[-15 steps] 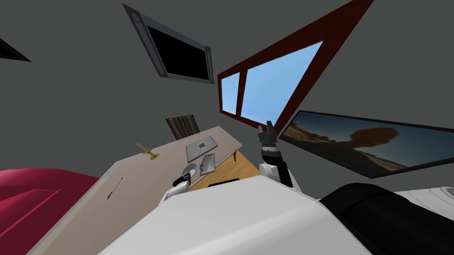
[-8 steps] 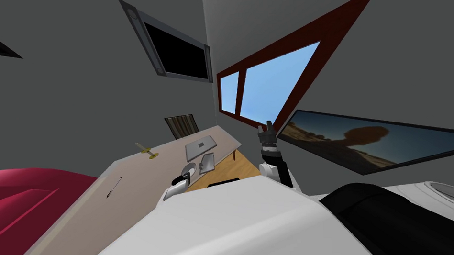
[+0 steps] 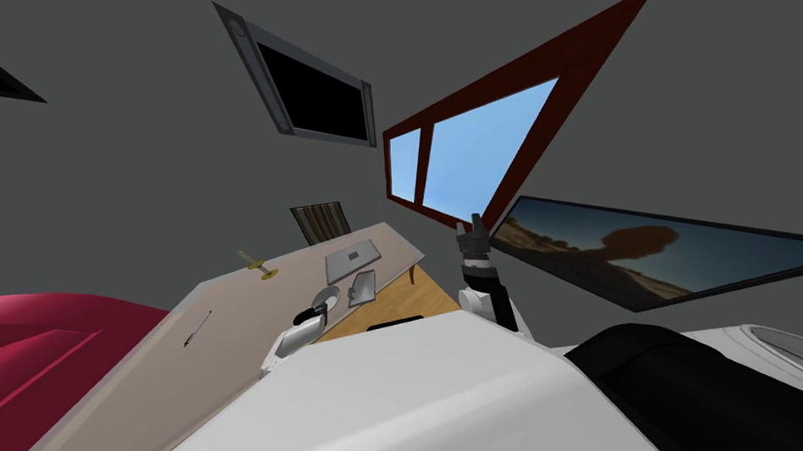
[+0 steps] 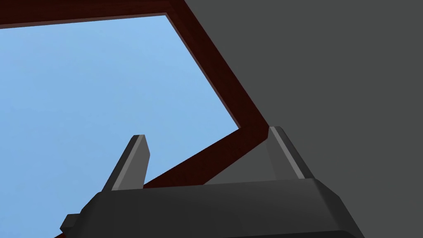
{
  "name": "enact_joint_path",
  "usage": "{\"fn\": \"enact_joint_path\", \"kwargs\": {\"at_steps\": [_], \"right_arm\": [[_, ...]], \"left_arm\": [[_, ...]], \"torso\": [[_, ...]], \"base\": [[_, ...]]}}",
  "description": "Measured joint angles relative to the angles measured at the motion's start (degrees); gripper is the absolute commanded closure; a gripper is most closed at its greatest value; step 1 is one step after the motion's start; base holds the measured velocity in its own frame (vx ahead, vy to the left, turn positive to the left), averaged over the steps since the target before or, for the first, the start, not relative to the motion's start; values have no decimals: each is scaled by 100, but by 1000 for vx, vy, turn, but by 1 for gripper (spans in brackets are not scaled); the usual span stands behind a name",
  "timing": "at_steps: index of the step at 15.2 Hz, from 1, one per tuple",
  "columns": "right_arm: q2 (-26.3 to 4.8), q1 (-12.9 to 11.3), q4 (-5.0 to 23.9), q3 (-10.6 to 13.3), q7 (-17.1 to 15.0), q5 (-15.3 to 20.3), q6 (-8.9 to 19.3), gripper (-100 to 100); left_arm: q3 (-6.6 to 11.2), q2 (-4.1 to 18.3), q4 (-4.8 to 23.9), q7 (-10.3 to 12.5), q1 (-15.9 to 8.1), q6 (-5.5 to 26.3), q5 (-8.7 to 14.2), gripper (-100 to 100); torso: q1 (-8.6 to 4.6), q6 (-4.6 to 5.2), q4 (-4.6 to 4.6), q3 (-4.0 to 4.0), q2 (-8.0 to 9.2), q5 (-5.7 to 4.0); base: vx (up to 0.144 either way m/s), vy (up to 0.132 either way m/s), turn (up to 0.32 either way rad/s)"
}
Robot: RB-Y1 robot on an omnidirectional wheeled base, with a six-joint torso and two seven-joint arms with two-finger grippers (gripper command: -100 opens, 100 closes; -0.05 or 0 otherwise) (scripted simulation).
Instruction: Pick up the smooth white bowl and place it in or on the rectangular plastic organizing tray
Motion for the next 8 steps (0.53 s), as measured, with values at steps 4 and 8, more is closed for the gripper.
{"fn": "enact_joint_path", "kwargs": {"at_steps": [4,8], "right_arm": [[0,0,0,0,0,0,0,0],[0,0,0,0,0,0,0,0]], "left_arm": [[96,22,-457,-8,71,386,-61,100],[198,64,-896,-29,128,769,-92,100]], "torso": [[-16,2,1,-2,-6,-1],[-21,2,3,-2,-7,-4]], "base": [[31,-115,-11],[34,-126,-14]]}}
